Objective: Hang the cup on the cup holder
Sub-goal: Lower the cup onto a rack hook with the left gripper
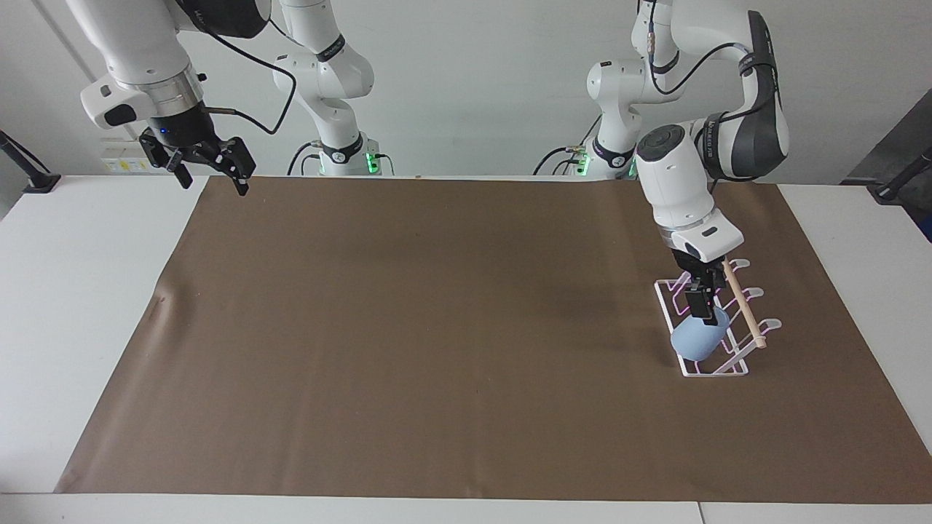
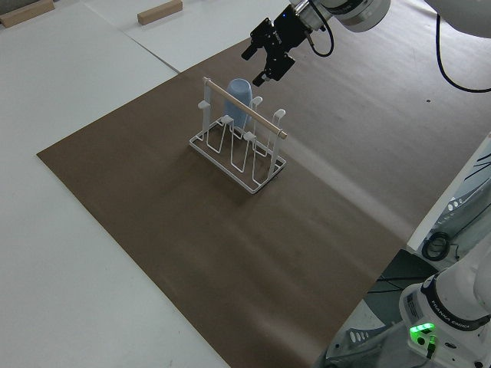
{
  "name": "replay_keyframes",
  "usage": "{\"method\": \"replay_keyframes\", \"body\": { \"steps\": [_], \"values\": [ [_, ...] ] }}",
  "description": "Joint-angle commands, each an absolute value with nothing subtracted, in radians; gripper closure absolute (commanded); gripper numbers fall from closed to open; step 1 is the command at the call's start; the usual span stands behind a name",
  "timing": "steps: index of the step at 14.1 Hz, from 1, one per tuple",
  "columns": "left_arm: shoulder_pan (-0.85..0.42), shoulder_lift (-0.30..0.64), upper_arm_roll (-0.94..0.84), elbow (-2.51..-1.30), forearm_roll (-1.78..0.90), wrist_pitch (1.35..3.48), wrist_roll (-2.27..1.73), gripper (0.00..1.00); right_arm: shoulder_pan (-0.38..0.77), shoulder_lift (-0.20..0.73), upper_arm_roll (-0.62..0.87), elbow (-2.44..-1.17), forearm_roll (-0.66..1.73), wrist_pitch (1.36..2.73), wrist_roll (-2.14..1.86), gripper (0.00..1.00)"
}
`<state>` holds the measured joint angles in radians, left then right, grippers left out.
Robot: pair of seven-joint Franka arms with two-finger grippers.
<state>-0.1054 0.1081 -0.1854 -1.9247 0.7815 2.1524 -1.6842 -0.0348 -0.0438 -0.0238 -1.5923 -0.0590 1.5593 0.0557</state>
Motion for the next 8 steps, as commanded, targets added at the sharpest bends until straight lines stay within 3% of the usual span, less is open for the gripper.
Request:
{"method": "replay_keyframes", "body": {
  "steps": [1, 8],
  "values": [
    [-0.146, 0.086, -0.181, -1.898, 0.755, 2.082, -1.667, 0.0, -0.046, -0.054, -0.02, -1.603, -0.04, 1.566, 0.032, 0.0],
    [-0.132, -0.027, -0.181, -1.887, 0.528, 2.052, -1.455, 0.0, -0.044, -0.054, -0.021, -1.601, -0.041, 1.565, 0.029, 0.0]
  ]
}}
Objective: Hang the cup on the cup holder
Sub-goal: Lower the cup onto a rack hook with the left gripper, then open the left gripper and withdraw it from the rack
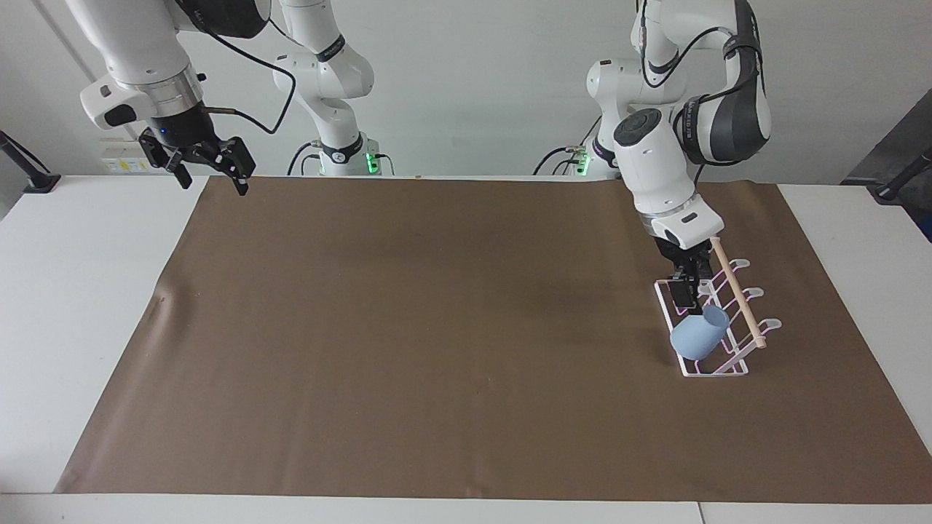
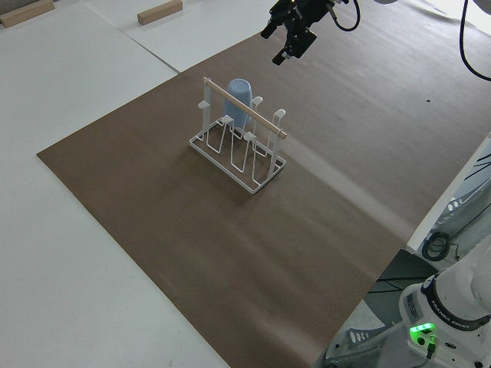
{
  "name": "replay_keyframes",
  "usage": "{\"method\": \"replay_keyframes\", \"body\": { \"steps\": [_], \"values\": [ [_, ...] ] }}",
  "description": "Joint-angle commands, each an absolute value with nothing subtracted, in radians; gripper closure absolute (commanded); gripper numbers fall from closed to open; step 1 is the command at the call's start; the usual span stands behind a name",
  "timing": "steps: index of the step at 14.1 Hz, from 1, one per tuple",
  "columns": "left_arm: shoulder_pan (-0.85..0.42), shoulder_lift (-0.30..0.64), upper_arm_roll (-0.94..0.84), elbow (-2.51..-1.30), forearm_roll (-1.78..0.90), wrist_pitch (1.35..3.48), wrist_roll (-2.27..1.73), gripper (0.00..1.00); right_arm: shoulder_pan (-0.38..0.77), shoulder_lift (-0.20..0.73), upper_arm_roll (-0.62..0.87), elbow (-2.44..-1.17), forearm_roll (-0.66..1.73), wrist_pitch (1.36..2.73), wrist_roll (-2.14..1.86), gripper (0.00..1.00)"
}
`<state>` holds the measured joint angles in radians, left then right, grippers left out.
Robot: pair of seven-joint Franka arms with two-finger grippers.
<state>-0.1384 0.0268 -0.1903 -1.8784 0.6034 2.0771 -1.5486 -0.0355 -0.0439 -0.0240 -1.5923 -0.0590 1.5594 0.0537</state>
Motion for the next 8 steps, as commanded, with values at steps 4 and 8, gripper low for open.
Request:
{"method": "replay_keyframes", "body": {
  "steps": [4, 8],
  "values": [
    [-0.107, -0.071, -0.169, -1.872, 0.384, 1.974, -1.089, 0.0, -0.048, -0.054, -0.021, -1.601, -0.041, 1.562, 0.028, 0.0],
    [-0.069, -0.074, -0.167, -1.819, 0.233, 1.878, -0.752, 0.0, -0.046, -0.055, -0.021, -1.603, -0.041, 1.552, 0.029, 0.0]
  ]
}}
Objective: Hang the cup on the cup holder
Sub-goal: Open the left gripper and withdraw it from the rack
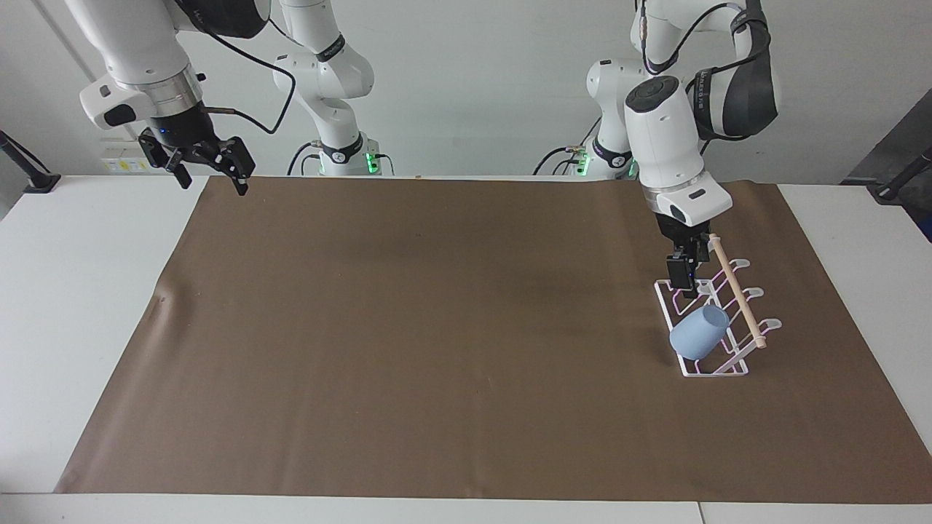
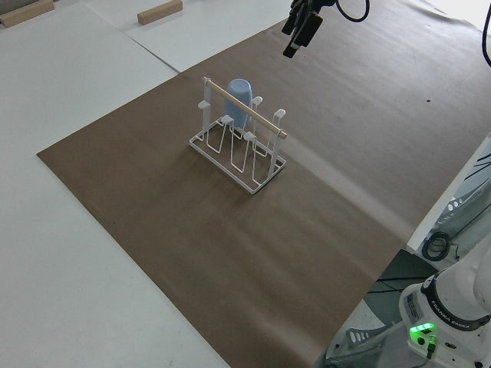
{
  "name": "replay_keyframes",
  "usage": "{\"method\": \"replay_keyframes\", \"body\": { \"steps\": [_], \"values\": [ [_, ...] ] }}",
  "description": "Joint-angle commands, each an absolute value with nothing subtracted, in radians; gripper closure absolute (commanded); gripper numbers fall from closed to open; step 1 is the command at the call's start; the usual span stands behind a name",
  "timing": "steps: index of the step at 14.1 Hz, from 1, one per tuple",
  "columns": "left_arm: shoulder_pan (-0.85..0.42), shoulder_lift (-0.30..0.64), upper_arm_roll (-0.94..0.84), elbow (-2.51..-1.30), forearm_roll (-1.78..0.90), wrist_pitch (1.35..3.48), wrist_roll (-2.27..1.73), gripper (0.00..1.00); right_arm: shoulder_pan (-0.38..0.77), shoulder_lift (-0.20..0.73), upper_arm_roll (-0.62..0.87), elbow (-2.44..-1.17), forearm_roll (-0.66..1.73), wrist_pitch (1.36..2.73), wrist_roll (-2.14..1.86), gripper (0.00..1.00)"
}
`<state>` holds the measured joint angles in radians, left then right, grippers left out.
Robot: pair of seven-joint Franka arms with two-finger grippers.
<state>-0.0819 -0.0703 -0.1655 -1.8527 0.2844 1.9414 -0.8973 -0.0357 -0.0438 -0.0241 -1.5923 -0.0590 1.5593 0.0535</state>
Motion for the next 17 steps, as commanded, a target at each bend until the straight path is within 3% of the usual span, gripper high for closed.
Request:
{"method": "replay_keyframes", "body": {
  "steps": [1, 10, 17],
  "values": [
    [-0.061, -0.069, -0.167, -1.786, 0.209, 1.838, -0.676, 0.0, -0.046, -0.055, -0.021, -1.605, -0.04, 1.551, 0.034, 0.0],
    [-0.052, -0.055, -0.088, -1.635, 0.035, 1.629, -0.11, 0.0, -0.046, -0.057, -0.02, -1.606, -0.017, 1.551, 0.06, 0.0],
    [-0.057, -0.049, -0.011, -1.54, 0.02, 1.465, 0.096, 0.0, -0.04, -0.057, -0.02, -1.608, -0.028, 1.552, 0.034, 0.0]
  ]
}}
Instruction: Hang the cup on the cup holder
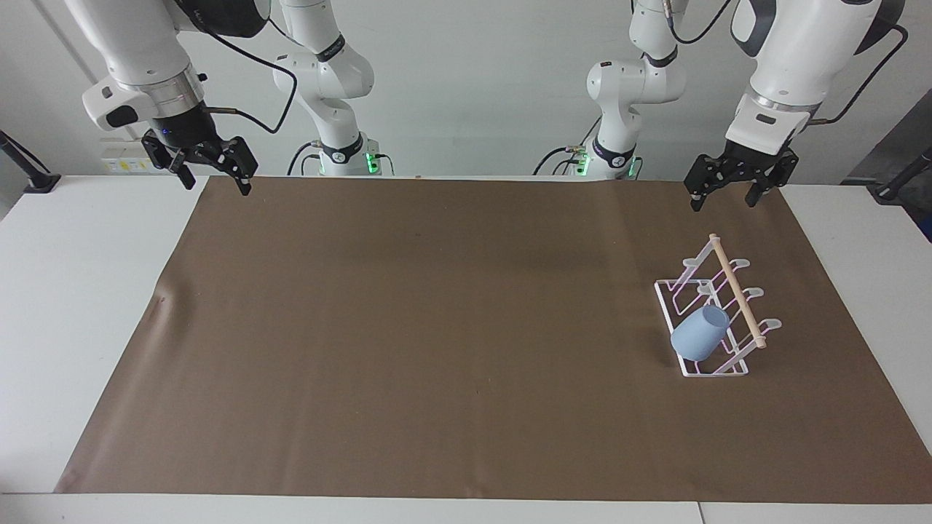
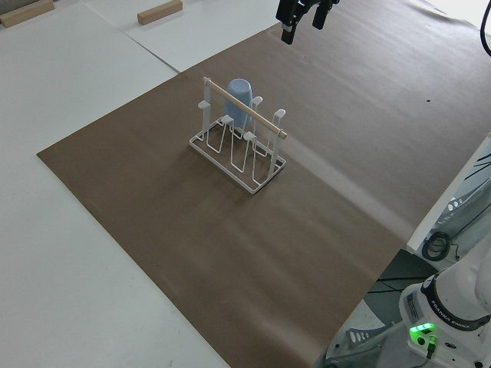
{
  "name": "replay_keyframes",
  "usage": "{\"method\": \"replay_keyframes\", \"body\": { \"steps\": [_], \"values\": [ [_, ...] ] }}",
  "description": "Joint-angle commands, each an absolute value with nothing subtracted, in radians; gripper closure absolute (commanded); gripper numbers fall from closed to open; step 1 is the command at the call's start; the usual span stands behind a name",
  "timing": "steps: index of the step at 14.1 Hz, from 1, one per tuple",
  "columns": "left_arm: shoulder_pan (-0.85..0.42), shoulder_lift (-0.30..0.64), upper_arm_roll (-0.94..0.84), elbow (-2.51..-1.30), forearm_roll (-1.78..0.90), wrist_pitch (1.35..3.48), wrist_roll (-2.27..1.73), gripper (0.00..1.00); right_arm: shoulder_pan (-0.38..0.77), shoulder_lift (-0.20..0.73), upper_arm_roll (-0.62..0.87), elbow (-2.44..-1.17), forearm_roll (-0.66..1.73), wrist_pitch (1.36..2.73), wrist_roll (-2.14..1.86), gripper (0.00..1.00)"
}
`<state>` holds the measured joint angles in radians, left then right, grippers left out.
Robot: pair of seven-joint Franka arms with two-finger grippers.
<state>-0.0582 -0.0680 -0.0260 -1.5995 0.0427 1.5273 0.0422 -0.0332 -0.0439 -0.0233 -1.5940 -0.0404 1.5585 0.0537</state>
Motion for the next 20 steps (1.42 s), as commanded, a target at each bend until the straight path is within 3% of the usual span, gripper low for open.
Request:
{"method": "replay_keyframes", "body": {
  "steps": [1, 5, 20],
  "values": [
    [-0.057, -0.035, -0.006, -1.513, 0.014, 1.439, 0.101, 0.0, -0.04, -0.057, -0.02, -1.608, -0.028, 1.552, 0.034, 0.0],
    [-0.063, -0.02, 0.018, -1.463, -0.066, 1.411, 0.098, 0.0, -0.04, -0.057, -0.02, -1.608, -0.031, 1.552, 0.032, 0.0],
    [-0.064, -0.032, 0.009, -1.488, -0.018, 1.431, 0.044, 0.0, -0.04, -0.057, -0.02, -1.608, -0.031, 1.554, 0.031, 0.0]
  ]
}}
